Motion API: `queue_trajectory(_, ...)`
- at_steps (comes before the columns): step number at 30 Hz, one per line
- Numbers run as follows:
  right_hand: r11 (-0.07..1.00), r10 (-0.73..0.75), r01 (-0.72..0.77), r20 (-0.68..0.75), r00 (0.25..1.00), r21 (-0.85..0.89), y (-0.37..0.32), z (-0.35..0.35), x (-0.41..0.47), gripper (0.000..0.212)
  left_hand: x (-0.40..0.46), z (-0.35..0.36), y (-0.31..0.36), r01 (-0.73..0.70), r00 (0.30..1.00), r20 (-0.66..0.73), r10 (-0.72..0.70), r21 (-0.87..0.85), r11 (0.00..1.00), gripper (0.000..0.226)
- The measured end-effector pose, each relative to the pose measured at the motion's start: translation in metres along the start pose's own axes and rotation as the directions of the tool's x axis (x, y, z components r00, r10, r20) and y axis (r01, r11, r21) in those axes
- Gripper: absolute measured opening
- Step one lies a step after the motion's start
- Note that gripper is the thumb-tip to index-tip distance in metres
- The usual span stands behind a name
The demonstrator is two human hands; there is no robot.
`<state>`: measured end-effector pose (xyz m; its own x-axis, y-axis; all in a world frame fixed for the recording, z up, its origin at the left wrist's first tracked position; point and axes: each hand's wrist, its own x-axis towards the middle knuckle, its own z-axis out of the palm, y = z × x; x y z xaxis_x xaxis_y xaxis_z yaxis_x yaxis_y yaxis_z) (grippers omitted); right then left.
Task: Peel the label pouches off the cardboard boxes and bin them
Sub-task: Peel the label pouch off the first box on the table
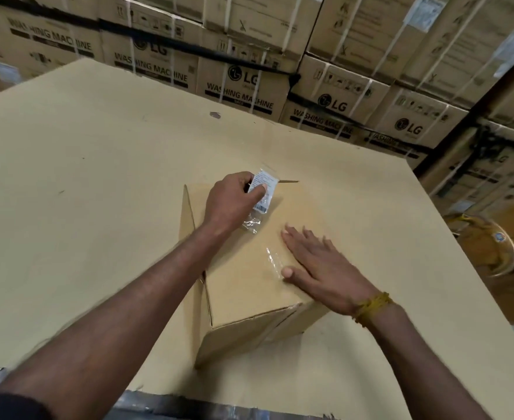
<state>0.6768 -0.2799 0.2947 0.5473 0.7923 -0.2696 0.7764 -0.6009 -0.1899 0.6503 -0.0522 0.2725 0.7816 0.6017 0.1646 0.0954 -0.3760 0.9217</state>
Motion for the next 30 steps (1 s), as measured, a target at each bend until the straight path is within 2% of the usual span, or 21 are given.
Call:
queue_trajectory(1,0.995,0.089,-0.091,-0.053,0.995,-0.036,0.019,-0.007,0.014,0.099,-0.001,-0.001,0.000,0.003,1.000,0.000,-0.003,-0.007,1.000,0.016)
queue_trajectory(2,0.968,0.241,-0.247,-0.100,0.965,-0.053,0.037,-0.017,0.026,0.101,-0.002,-0.002,0.001,0.002,1.000,0.001,-0.002,-0.014,1.000,0.016)
queue_trajectory(4,0.836,0.543,-0.548,-0.158,0.825,0.015,0.061,-0.036,0.036,0.108,-0.003,-0.003,0.001,0.000,1.000,-0.002,0.000,-0.021,1.000,0.015)
queue_trajectory(5,0.807,0.590,-0.585,-0.178,0.788,0.085,0.064,-0.039,0.035,0.108,-0.003,-0.004,0.001,-0.002,1.000,-0.005,0.001,-0.028,1.000,0.015)
queue_trajectory(6,0.836,0.548,-0.526,-0.226,0.805,0.153,0.060,-0.038,0.032,0.104,-0.003,-0.004,0.001,-0.002,1.000,-0.008,0.001,-0.036,0.999,0.015)
queue_trajectory(8,0.954,0.285,-0.239,-0.289,0.914,0.183,0.029,-0.026,0.020,0.091,-0.002,-0.005,0.000,0.002,1.000,-0.008,-0.002,-0.046,0.999,0.015)
queue_trajectory(10,0.991,-0.026,0.044,-0.144,0.989,0.126,-0.008,-0.009,0.006,0.086,-0.001,-0.004,-0.001,-0.002,1.000,-0.002,0.002,-0.034,0.999,0.016)
queue_trajectory(11,0.988,-0.128,0.131,-0.040,0.991,0.077,-0.016,-0.001,0.003,0.086,-0.001,-0.004,0.000,-0.005,1.000,0.000,0.005,-0.025,1.000,0.017)
queue_trajectory(12,0.986,-0.164,0.163,0.007,0.986,0.025,-0.012,0.002,0.008,0.083,-0.001,-0.004,0.000,-0.006,1.000,0.001,0.006,-0.020,1.000,0.017)
queue_trajectory(13,0.991,-0.132,0.132,-0.003,0.991,-0.012,-0.002,0.001,0.017,0.078,-0.001,-0.003,0.001,-0.007,1.000,0.000,0.007,-0.020,1.000,0.017)
queue_trajectory(14,0.999,-0.031,0.030,-0.043,0.999,-0.034,0.011,-0.002,0.027,0.075,-0.001,-0.004,0.001,-0.008,1.000,-0.001,0.008,-0.018,1.000,0.017)
queue_trajectory(15,0.990,0.136,-0.139,-0.090,0.987,-0.029,0.023,-0.007,0.034,0.077,-0.001,-0.004,0.002,-0.006,1.000,-0.002,0.006,-0.016,1.000,0.016)
queue_trajectory(17,0.894,0.447,-0.446,-0.140,0.883,0.040,0.043,-0.021,0.043,0.082,-0.001,-0.003,0.001,0.005,1.000,-0.004,-0.005,-0.022,1.000,0.015)
queue_trajectory(18,0.874,0.485,-0.480,-0.158,0.860,0.074,0.043,-0.024,0.043,0.081,0.000,-0.003,0.001,0.009,1.000,-0.001,-0.009,-0.031,0.999,0.014)
queue_trajectory(19,0.896,0.444,-0.434,-0.198,0.874,0.093,0.036,-0.024,0.040,0.079,0.000,-0.004,0.001,0.012,1.000,0.002,-0.012,-0.039,0.999,0.014)
queue_trajectory(21,0.973,0.226,-0.209,-0.236,0.945,0.096,0.006,-0.017,0.028,0.076,0.000,-0.003,0.001,0.016,1.000,0.001,-0.016,-0.045,0.999,0.013)
queue_trajectory(23,0.998,0.043,-0.036,-0.149,0.988,0.048,-0.016,-0.004,0.021,0.076,0.000,-0.004,0.003,0.015,1.000,0.000,-0.015,-0.041,0.999,0.014)
queue_trajectory(24,1.000,0.018,-0.016,-0.110,0.994,0.021,-0.017,0.001,0.024,0.072,-0.001,-0.004,0.004,0.014,1.000,0.002,-0.014,-0.039,0.999,0.014)
queue_trajectory(26,0.994,0.111,-0.107,-0.145,0.983,0.035,-0.004,0.001,0.035,0.068,-0.003,-0.005,0.006,0.022,1.000,0.009,-0.021,-0.038,0.999,0.014)
queue_trajectory(28,0.952,0.303,-0.286,-0.216,0.928,0.109,0.015,-0.007,0.036,0.071,-0.005,-0.008,0.008,0.037,0.999,0.020,-0.036,-0.060,0.998,0.014)
queue_trajectory(30,0.913,0.392,-0.347,-0.229,0.891,0.215,0.027,-0.010,0.026,0.073,-0.010,-0.013,0.011,0.060,0.997,0.052,-0.055,-0.104,0.993,0.018)
